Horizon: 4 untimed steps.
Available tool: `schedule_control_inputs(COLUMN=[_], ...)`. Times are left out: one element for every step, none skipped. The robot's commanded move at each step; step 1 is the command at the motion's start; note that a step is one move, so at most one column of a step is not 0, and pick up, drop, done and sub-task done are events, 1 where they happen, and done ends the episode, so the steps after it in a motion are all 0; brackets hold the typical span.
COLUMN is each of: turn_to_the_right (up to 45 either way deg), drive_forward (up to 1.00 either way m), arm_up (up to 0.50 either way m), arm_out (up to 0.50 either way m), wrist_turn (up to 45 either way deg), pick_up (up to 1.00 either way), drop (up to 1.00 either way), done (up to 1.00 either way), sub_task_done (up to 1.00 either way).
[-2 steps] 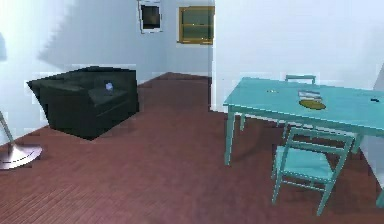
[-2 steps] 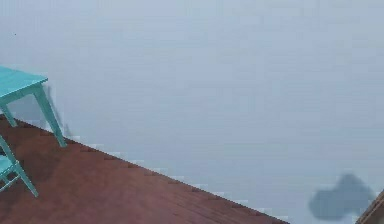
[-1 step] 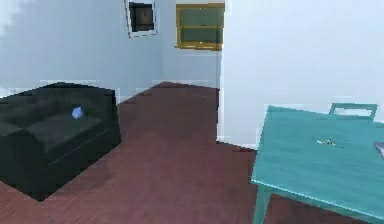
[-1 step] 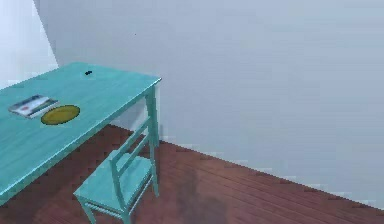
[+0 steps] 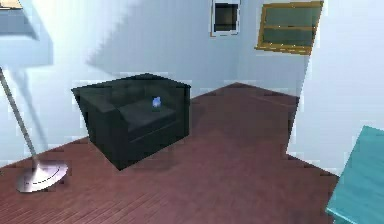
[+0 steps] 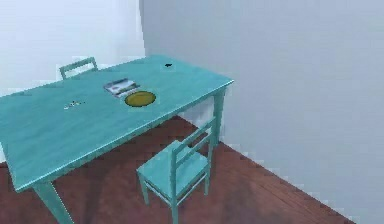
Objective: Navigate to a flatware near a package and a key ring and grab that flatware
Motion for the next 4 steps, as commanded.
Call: schedule_control_inputs(turn_to_the_right=[0.0, 45.0, 45.0, 45.0], drive_forward=[0.35, 0.00, 0.00, 0.00], arm_up=[0.00, 0.00, 0.00, 0.00], arm_out=[0.00, 0.00, 0.00, 0.00], wrist_turn=[0.0, 0.0, 0.0, 0.0], pick_up=[0.00, 0.00, 0.00, 0.00], drop=[0.00, 0.00, 0.00, 0.00], done=[0.00, 0.00, 0.00, 0.00], sub_task_done=[0.00, 0.00, 0.00, 0.00])
